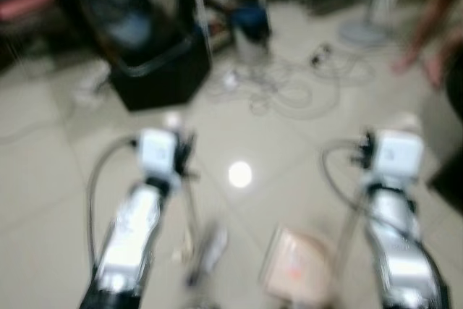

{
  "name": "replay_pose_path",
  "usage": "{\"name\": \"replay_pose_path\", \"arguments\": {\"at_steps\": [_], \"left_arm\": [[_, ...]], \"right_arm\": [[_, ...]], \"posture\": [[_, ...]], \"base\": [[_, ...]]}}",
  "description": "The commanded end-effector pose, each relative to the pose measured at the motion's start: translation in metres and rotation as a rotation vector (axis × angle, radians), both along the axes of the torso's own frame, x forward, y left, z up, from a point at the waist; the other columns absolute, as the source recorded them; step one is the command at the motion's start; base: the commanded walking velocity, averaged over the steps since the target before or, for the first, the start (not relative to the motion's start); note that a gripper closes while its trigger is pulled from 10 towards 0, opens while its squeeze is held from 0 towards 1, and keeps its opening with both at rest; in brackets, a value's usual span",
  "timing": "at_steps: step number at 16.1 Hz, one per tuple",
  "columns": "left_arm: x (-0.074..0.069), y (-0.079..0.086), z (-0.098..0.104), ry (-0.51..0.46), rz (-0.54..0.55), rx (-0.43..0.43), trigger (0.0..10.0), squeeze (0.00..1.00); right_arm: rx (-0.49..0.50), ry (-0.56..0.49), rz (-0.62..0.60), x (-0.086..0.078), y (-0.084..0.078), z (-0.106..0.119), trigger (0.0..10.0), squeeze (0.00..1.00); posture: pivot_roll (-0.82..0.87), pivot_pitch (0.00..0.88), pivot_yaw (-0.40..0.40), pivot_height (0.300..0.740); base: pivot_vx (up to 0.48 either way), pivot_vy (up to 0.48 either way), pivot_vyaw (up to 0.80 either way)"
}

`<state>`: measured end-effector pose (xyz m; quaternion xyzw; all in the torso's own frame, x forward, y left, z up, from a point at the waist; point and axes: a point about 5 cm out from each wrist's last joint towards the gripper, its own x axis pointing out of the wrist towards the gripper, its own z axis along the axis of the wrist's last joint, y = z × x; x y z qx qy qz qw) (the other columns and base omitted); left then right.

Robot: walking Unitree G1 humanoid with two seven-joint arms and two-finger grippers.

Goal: Sweep floor

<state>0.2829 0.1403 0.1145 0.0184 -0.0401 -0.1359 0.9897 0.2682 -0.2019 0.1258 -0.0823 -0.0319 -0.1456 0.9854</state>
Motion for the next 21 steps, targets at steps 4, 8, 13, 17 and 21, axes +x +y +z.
{"name": "replay_pose_path", "arguments": {"at_steps": [4, 8, 13, 17, 21], "left_arm": [[0.005, 0.013, 0.005, -0.049, 0.049, 0.022, 10.0, 0.00], [0.013, 0.015, 0.004, -0.072, 0.068, 0.062, 10.0, 0.00], [0.021, 0.011, -0.004, -0.109, 0.088, 0.062, 10.0, 0.00], [0.019, 0.003, -0.013, -0.114, 0.112, 0.070, 10.0, 0.00], [0.018, -0.002, -0.021, -0.145, 0.181, 0.101, 10.0, 0.00]], "right_arm": [[-0.028, -0.076, 0.067, 0.007, 0.011, 0.010, 10.0, 0.00], [-0.050, -0.089, 0.122, 0.011, 0.012, 0.005, 10.0, 0.00], [-0.064, -0.145, 0.142, 0.023, 0.012, -0.002, 10.0, 0.00], [-0.108, -0.188, 0.189, 0.031, 0.010, 0.003, 10.0, 0.00], [-0.142, -0.200, 0.268, 0.038, 0.015, -0.007, 10.0, 0.00]], "posture": [[-0.02, 0.094, 0.081, 0.740], [-0.01, 0.129, 0.085, 0.740], [0.01, 0.210, 0.090, 0.740], [0.00, 0.307, 0.078, 0.740], [0.02, 0.348, 0.068, 0.740]], "base": [[0.083, 0.000, 0.00], [0.000, 0.000, 0.00], [0.000, 0.000, 0.00], [0.000, 0.000, 0.00], [0.000, 0.000, 0.00]]}}
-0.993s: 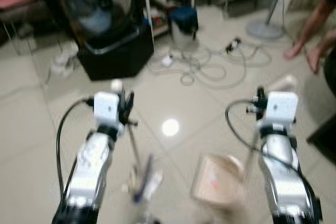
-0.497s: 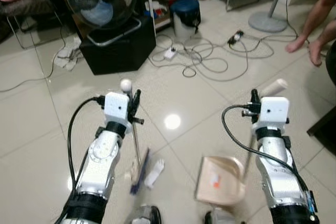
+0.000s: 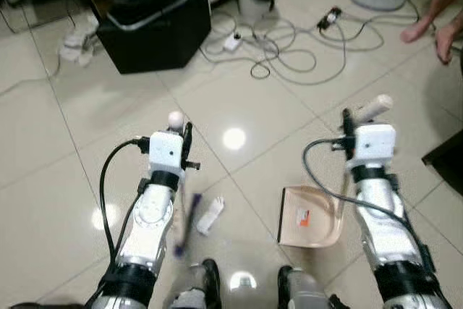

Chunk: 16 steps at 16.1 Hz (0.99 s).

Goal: Sweep floor

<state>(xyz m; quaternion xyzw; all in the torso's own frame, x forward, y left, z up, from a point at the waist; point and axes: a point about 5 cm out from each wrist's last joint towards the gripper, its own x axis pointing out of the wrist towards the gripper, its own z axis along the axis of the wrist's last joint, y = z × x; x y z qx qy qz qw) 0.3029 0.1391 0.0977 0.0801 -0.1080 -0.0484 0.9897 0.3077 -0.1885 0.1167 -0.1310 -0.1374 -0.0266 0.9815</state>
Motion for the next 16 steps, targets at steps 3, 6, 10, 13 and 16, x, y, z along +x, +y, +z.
{"name": "replay_pose_path", "arguments": {"at_steps": [3, 6, 10, 13, 16], "left_arm": [[-0.001, -0.016, -0.006, 0.024, -0.022, -0.030, 10.0, 0.00], [-0.002, -0.029, -0.004, 0.030, -0.047, -0.130, 10.0, 0.00], [-0.005, -0.044, 0.002, 0.077, -0.129, -0.340, 10.0, 0.00], [-0.005, -0.058, 0.008, 0.114, -0.172, -0.458, 10.0, 0.00], [-0.002, -0.070, 0.024, 0.110, -0.197, -0.573, 10.0, 0.00]], "right_arm": [[-0.012, 0.035, 0.095, 0.002, 0.027, -0.016, 10.0, 0.00], [0.010, 0.053, 0.141, 0.000, 0.051, -0.027, 10.0, 0.00], [0.042, 0.026, 0.148, 0.003, 0.060, -0.026, 10.0, 0.00], [0.042, 0.024, 0.151, 0.006, 0.061, -0.026, 10.0, 0.00], [0.070, 0.012, 0.142, 0.010, 0.062, -0.023, 10.0, 0.00]], "posture": [[0.03, 0.358, 0.075, 0.740], [0.04, 0.364, 0.069, 0.740], [0.05, 0.357, 0.063, 0.740], [0.05, 0.352, 0.065, 0.740], [0.05, 0.343, 0.069, 0.740]], "base": [[0.000, 0.000, 0.00], [0.000, 0.000, 0.00], [0.000, 0.000, 0.00], [0.000, 0.000, 0.00], [0.000, 0.000, 0.00]]}}
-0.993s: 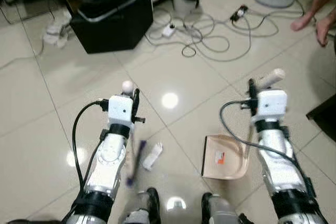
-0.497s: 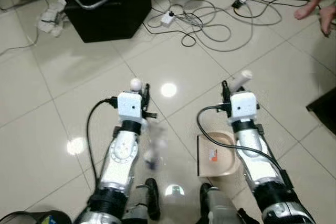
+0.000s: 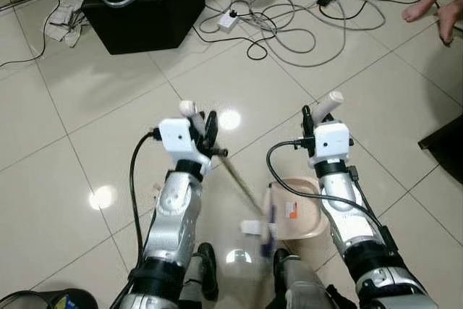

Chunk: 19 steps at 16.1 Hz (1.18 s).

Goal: Sweep floor

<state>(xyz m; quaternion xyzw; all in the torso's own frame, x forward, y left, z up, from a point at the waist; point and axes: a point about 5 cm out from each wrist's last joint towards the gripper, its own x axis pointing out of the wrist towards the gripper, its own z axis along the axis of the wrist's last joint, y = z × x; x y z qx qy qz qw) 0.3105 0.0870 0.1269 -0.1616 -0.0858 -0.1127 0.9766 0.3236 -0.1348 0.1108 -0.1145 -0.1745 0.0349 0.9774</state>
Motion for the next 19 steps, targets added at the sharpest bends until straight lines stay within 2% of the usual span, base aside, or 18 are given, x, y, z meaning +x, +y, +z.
{"name": "replay_pose_path", "arguments": {"at_steps": [1, 4, 7, 9, 11, 12, 14, 16, 17, 19], "left_arm": [[-0.009, -0.020, -0.002, 0.038, -0.030, -0.124, 10.0, 0.00], [-0.001, -0.024, 0.016, 0.024, -0.044, -0.196, 10.0, 0.00], [0.008, -0.018, 0.036, -0.010, -0.032, -0.260, 10.0, 0.00], [0.012, -0.011, 0.047, -0.055, -0.031, -0.243, 10.0, 0.00], [0.016, 0.006, 0.058, -0.185, -0.004, -0.027, 10.0, 0.00], [0.016, 0.014, 0.061, -0.228, 0.021, 0.045, 10.0, 0.00], [0.018, 0.030, 0.065, -0.269, 0.072, 0.139, 10.0, 0.00], [0.019, 0.043, 0.067, -0.283, 0.115, 0.187, 10.0, 0.00], [0.020, 0.052, 0.065, -0.266, 0.138, 0.225, 10.0, 0.00], [0.018, 0.058, 0.057, -0.241, 0.134, 0.255, 10.0, 0.00]], "right_arm": [[0.054, 0.072, 0.010, -0.006, 0.009, -0.017, 10.0, 0.00], [0.059, 0.065, 0.017, -0.006, 0.010, -0.016, 10.0, 0.00], [0.056, 0.061, 0.025, -0.008, 0.009, -0.018, 10.0, 0.00], [0.053, 0.061, 0.026, -0.010, 0.008, -0.020, 10.0, 0.00], [0.055, 0.052, 0.036, -0.012, 0.008, -0.019, 10.0, 0.00], [0.060, 0.037, 0.050, -0.012, 0.009, -0.017, 10.0, 0.00], [0.030, -0.020, 0.109, -0.013, 0.015, -0.007, 10.0, 0.00], [0.006, -0.059, 0.147, -0.013, 0.018, 0.000, 10.0, 0.00], [-0.015, -0.083, 0.180, -0.013, 0.020, 0.004, 10.0, 0.00], [-0.031, -0.092, 0.213, -0.014, 0.022, 0.006, 10.0, 0.00]], "posture": [[0.05, 0.342, 0.069, 0.740], [0.05, 0.337, 0.069, 0.740], [0.04, 0.331, 0.071, 0.740], [0.04, 0.328, 0.071, 0.740], [0.05, 0.328, 0.071, 0.740], [0.05, 0.328, 0.072, 0.740], [0.04, 0.328, 0.072, 0.740], [0.04, 0.328, 0.071, 0.740], [0.04, 0.325, 0.072, 0.740], [0.04, 0.325, 0.073, 0.740]], "base": [[0.000, 0.000, 0.00], [0.000, 0.000, 0.00], [0.000, 0.000, 0.00], [0.000, 0.000, 0.00], [0.000, 0.000, 0.00], [0.000, 0.000, 0.00], [0.000, 0.000, 0.00], [0.000, 0.000, 0.00], [0.000, 0.000, 0.00], [0.000, 0.000, 0.00]]}}
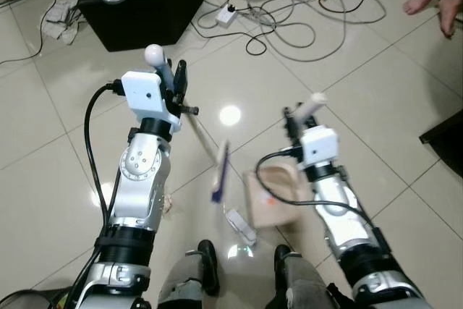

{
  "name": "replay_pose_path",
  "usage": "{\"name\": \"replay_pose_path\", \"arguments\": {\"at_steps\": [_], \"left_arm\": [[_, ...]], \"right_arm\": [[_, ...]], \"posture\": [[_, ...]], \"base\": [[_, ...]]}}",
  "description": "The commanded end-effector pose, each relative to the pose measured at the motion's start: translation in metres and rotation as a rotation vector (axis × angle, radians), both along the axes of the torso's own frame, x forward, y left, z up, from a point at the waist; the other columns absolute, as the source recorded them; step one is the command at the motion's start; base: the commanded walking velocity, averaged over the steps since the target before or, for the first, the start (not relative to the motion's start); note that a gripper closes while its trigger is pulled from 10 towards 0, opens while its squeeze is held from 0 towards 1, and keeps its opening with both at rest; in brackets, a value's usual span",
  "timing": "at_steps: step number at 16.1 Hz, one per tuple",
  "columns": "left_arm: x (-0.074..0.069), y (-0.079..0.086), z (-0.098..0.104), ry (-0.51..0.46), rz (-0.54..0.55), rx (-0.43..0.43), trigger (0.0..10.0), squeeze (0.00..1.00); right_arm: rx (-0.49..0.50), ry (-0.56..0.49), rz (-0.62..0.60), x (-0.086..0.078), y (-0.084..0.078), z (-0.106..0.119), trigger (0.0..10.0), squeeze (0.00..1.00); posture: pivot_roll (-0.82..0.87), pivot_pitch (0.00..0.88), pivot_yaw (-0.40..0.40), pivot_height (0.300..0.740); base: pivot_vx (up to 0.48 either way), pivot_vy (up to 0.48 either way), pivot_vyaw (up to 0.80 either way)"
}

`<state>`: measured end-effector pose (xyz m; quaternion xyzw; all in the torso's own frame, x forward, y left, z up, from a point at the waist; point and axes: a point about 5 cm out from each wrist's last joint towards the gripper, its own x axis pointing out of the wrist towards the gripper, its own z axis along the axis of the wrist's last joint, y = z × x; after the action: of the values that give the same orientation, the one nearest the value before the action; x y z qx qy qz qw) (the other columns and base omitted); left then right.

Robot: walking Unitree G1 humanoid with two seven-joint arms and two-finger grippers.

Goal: Sweep floor

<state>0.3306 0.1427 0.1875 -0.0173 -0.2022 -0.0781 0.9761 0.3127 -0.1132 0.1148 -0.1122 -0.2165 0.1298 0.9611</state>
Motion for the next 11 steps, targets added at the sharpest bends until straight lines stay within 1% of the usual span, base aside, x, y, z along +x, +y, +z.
{"name": "replay_pose_path", "arguments": {"at_steps": [1, 2, 4, 5, 6, 8, 9, 10, 11], "left_arm": [[-0.005, 0.003, -0.011, 0.039, -0.006, 0.022, 10.0, 0.00], [-0.009, 0.003, -0.021, 0.073, -0.019, 0.051, 10.0, 0.00], [-0.015, 0.001, -0.030, 0.091, -0.031, 0.093, 10.0, 0.00], [-0.016, 0.000, -0.033, 0.093, -0.028, 0.109, 10.0, 0.00], [-0.019, 0.002, -0.035, 0.085, -0.002, 0.157, 10.0, 0.00], [-0.023, 0.002, -0.041, 0.102, 0.005, 0.178, 10.0, 0.00], [-0.026, -0.001, -0.046, 0.129, -0.010, 0.184, 10.0, 0.00], [-0.031, -0.007, -0.060, 0.192, -0.031, 0.196, 10.0, 0.00], [-0.034, -0.009, -0.067, 0.222, -0.035, 0.207, 10.0, 0.00]], "right_arm": [[-0.001, -0.023, 0.021, -0.004, 0.000, 0.001, 10.0, 0.00], [-0.007, -0.012, 0.022, -0.006, -0.001, -0.002, 10.0, 0.00], [-0.016, 0.003, 0.018, -0.007, -0.002, -0.006, 10.0, 0.00], [-0.018, 0.007, 0.016, -0.008, -0.003, -0.007, 10.0, 0.00], [-0.025, 0.012, 0.013, -0.008, -0.004, -0.009, 10.0, 0.00], [-0.031, 0.018, 0.015, -0.009, -0.005, -0.010, 10.0, 0.00], [-0.035, 0.023, 0.019, -0.009, -0.005, -0.011, 10.0, 0.00], [-0.045, 0.029, 0.027, -0.011, -0.003, -0.014, 10.0, 0.00], [-0.047, 0.033, 0.029, -0.011, -0.002, -0.015, 10.0, 0.00]], "posture": [[0.04, 0.323, 0.073, 0.740], [0.04, 0.322, 0.074, 0.740], [0.04, 0.324, 0.072, 0.740], [0.04, 0.322, 0.073, 0.740], [0.04, 0.320, 0.074, 0.740], [0.04, 0.321, 0.073, 0.740], [0.04, 0.321, 0.073, 0.740], [0.03, 0.319, 0.074, 0.740], [0.03, 0.320, 0.074, 0.740]], "base": [[0.000, 0.000, 0.00], [0.000, 0.000, 0.00], [0.000, 0.000, 0.00], [0.000, 0.000, 0.00], [0.000, 0.000, 0.00], [0.000, 0.000, 0.00], [0.000, 0.000, 0.00], [0.000, 0.000, 0.00], [0.000, 0.000, 0.00]]}}
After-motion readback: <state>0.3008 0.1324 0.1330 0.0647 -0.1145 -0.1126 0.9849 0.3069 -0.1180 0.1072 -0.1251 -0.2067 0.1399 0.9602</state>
